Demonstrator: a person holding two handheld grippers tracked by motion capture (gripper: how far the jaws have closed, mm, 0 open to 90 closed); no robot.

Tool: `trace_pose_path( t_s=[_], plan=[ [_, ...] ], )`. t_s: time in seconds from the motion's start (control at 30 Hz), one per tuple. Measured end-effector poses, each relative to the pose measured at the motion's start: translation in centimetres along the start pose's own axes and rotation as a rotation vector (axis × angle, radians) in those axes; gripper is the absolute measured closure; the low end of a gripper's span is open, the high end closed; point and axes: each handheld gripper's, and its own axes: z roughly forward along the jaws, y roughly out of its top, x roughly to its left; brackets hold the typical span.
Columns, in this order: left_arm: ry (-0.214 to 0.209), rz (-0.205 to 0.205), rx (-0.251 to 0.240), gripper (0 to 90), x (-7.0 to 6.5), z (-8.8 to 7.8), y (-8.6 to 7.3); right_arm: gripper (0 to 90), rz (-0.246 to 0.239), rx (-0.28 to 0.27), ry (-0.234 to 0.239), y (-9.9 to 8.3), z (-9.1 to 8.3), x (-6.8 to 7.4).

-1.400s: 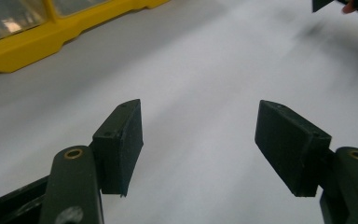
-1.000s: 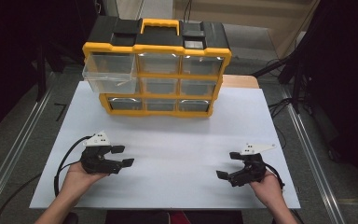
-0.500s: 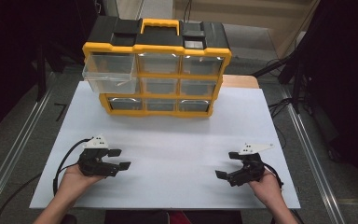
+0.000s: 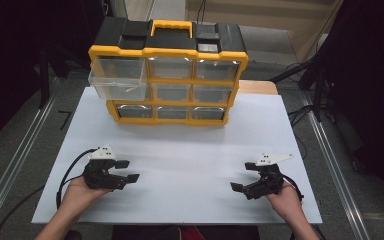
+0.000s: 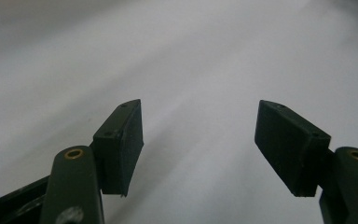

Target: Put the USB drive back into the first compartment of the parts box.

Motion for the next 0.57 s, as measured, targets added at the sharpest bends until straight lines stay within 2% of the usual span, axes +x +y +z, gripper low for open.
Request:
trace_pose_path(
  t_s=[0.4,0.5,0.57],
  plan=[
    [0.001,-0.003,0.005,33.7,0.05,0.09,-0.02,0.0,-0.004,-0.002,0.000,-0.03,-0.08,0.00],
    [0.012,0.003,0.022,33.7,0.07,0.14,-0.05,0.0,-0.002,-0.004,-0.001,-0.03,-0.09,0.00],
    [0.034,0.015,0.027,33.6,0.11,0.18,-0.07,0.0,-0.002,-0.004,0.000,-0.03,-0.09,0.00]
  ],
)
